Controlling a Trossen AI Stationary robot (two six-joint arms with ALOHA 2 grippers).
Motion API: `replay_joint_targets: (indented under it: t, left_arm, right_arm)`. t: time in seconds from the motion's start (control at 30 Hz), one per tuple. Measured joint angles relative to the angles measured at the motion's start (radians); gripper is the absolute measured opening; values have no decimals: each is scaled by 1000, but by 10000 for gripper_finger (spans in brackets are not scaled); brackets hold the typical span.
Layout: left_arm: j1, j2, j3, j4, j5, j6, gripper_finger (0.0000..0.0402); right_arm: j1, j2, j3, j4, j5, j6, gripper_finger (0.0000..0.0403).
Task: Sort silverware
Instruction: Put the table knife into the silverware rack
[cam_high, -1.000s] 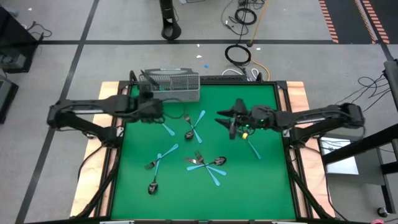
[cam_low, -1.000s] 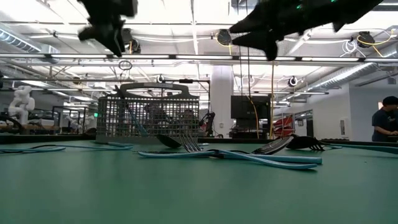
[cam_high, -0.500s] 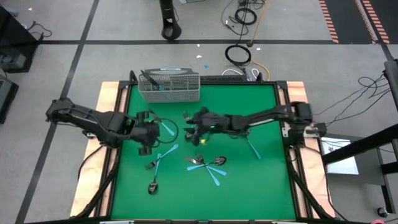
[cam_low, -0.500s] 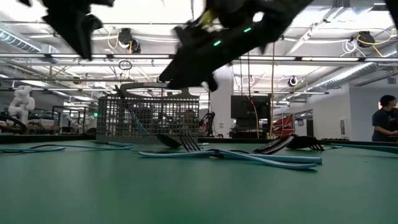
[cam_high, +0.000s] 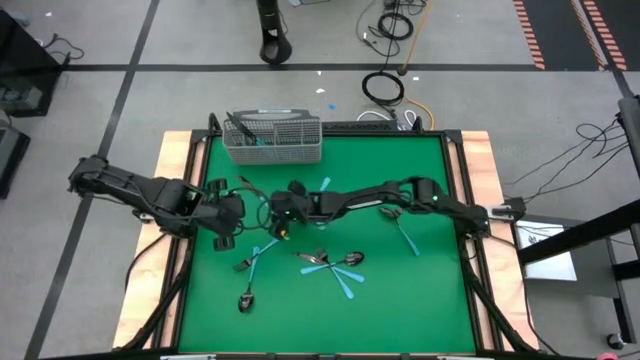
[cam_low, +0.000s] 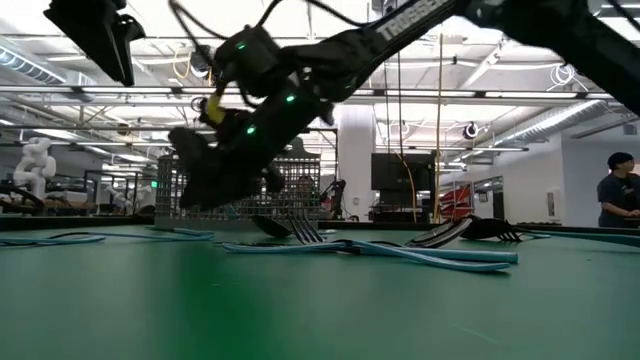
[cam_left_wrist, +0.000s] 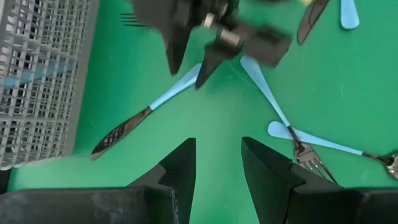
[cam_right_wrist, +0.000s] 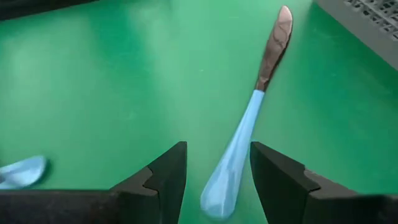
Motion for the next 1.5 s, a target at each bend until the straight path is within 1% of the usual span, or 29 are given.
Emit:
replay_joint_targets:
  t: [0.17,0.3,0.47,0.73,0.9,1.03,1.27,1.4,1.5]
  left_arm:
    - [0,-16,0,19,-4,0,132]
    - [0,-16,0,18,-4,1,132]
    - [0,-16,-1,19,-14,10,132]
    - [0,-16,-1,18,-14,11,132]
    - [0,-11,-9,34,-2,40,132]
    - [0,8,-85,104,6,54,132]
    - [3,29,-311,324,2,20,132]
    - [6,30,-431,470,-66,0,132]
    - [29,30,-485,579,-93,-21,132]
  right_arm:
    - [-3,91,122,-92,16,12,166]
    - [-5,126,174,-176,50,31,154]
    - [-7,133,178,-250,50,49,114]
    - [-6,128,178,-355,62,21,10]
    - [-7,104,175,-388,57,-1,0]
    - [-8,78,171,-422,50,-24,0]
    - [-17,45,169,-514,40,-34,1]
    - [-21,43,169,-542,37,-35,1]
    - [-21,43,170,-542,22,-34,1]
